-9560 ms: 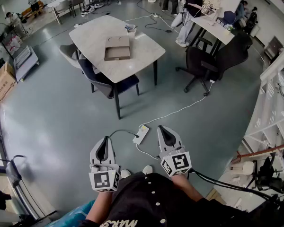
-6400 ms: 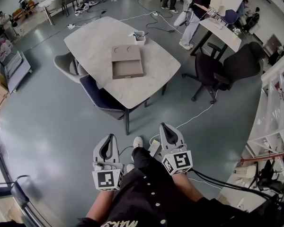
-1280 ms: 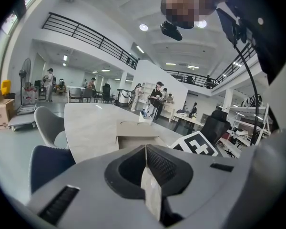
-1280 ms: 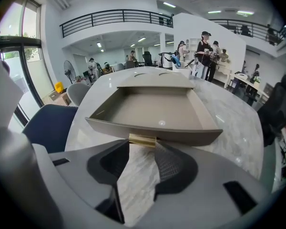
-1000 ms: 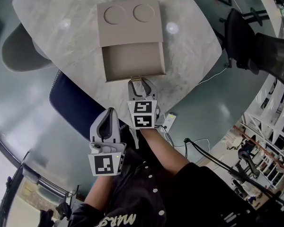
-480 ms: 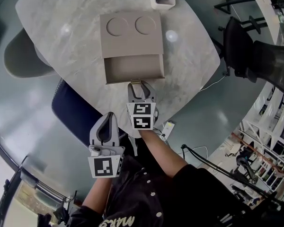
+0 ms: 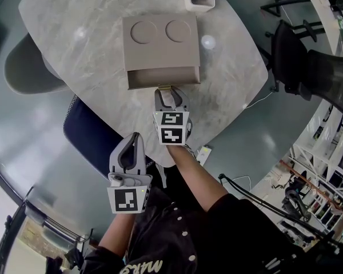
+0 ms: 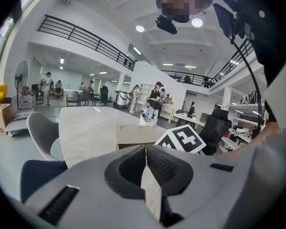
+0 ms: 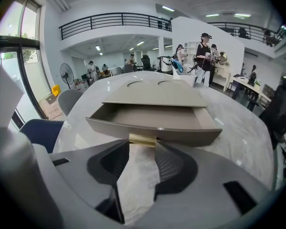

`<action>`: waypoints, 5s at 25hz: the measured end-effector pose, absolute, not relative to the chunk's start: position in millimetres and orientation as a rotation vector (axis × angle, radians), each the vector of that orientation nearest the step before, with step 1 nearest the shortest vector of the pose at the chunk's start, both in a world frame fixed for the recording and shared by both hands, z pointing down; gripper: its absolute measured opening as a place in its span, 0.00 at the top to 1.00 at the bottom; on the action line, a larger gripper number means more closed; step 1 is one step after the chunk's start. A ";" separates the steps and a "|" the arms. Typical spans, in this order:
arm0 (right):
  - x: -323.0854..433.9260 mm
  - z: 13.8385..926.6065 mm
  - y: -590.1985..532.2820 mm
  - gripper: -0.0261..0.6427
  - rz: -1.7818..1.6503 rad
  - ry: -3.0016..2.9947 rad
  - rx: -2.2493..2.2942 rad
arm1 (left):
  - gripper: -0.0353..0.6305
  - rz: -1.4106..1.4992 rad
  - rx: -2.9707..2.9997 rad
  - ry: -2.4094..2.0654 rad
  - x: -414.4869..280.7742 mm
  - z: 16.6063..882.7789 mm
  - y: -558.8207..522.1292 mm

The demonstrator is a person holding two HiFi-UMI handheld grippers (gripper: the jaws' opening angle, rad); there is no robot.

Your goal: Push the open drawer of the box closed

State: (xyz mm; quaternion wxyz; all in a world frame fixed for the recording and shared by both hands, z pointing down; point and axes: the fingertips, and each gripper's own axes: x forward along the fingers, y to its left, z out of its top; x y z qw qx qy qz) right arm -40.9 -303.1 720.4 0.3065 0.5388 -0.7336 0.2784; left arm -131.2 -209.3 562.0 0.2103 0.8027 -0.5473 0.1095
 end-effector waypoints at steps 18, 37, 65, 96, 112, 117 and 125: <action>-43.9 722.9 -348.1 0.72 0.697 -1.947 1.450 | 0.92 0.310 2.231 -1.520 -132.1 568.7 -220.6; -43.3 721.8 -364.6 0.72 0.651 -1.935 1.458 | 0.92 0.298 2.241 -1.531 -136.2 563.6 -220.0; -11.4 575.6 -297.1 0.97 0.493 -2.292 1.343 | 0.92 0.167 2.399 -1.587 -109.3 475.7 -208.6; 54.1 338.4 -234.0 0.97 0.126 -2.705 1.620 | 0.92 -0.034 2.602 -1.744 -107.1 334.3 -203.5; 58.1 328.6 -212.8 0.97 0.074 -2.734 1.701 | 0.92 -0.098 2.625 -1.805 -113.8 310.4 -186.1; 55.1 331.4 -211.0 0.97 0.078 -2.720 1.687 | 0.92 -0.091 2.651 -1.793 -107.5 308.2 -184.3; 53.7 330.9 -208.9 0.97 0.079 -2.709 1.678 | 0.92 -0.087 2.652 -1.778 -105.2 311.0 -183.3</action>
